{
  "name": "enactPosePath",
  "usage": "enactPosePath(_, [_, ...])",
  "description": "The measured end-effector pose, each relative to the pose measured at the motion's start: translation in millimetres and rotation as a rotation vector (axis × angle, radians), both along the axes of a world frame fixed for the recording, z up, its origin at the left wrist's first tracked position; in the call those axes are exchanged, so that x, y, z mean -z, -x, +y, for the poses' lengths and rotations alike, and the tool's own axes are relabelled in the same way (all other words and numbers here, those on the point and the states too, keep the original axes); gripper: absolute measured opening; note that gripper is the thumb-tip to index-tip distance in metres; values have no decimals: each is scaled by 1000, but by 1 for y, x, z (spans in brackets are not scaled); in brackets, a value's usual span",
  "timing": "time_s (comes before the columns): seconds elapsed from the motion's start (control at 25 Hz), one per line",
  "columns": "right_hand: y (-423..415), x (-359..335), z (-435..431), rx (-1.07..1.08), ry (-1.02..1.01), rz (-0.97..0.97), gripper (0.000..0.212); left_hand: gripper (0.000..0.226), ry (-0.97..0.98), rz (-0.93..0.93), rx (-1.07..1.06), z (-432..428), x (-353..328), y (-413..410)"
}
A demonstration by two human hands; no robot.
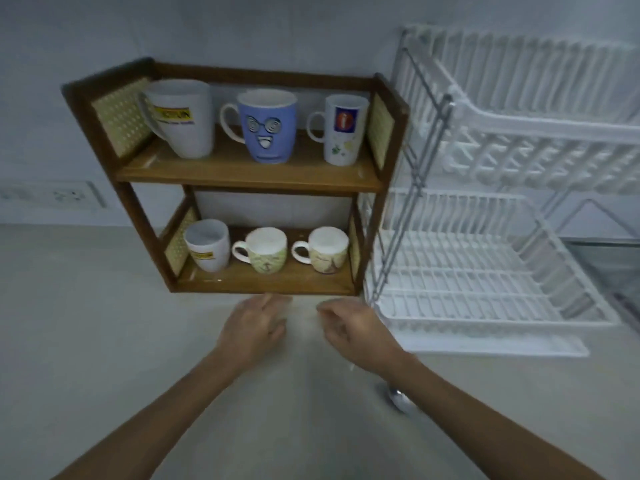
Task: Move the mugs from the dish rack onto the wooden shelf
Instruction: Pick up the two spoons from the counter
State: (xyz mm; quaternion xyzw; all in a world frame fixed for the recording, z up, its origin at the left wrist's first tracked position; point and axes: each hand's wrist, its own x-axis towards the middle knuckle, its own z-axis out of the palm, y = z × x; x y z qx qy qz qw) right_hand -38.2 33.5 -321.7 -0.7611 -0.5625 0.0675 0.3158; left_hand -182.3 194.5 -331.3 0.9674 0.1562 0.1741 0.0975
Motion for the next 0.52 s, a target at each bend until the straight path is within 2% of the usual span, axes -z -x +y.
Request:
enactPosePath(0.12, [-30,8,-93,125,197,-58,8,25,179,-30,185,-95,17,-9])
enactPosePath(0.24, [-56,23,-154,268,384,-33,5,25,242,-31,260,-171,32,-26])
enactPosePath(0.32, [-65,37,-179,309,438,-24,7,34,263,12,236,-206,43,-41])
enactPosePath(0.4, [-71,49,-198,295,480,22,9,44,236,137,170,-234,53,-55])
enactPosePath(0.52, [-80,60,-212,267,462,90,21,39,155,277,74,-261,61,-62])
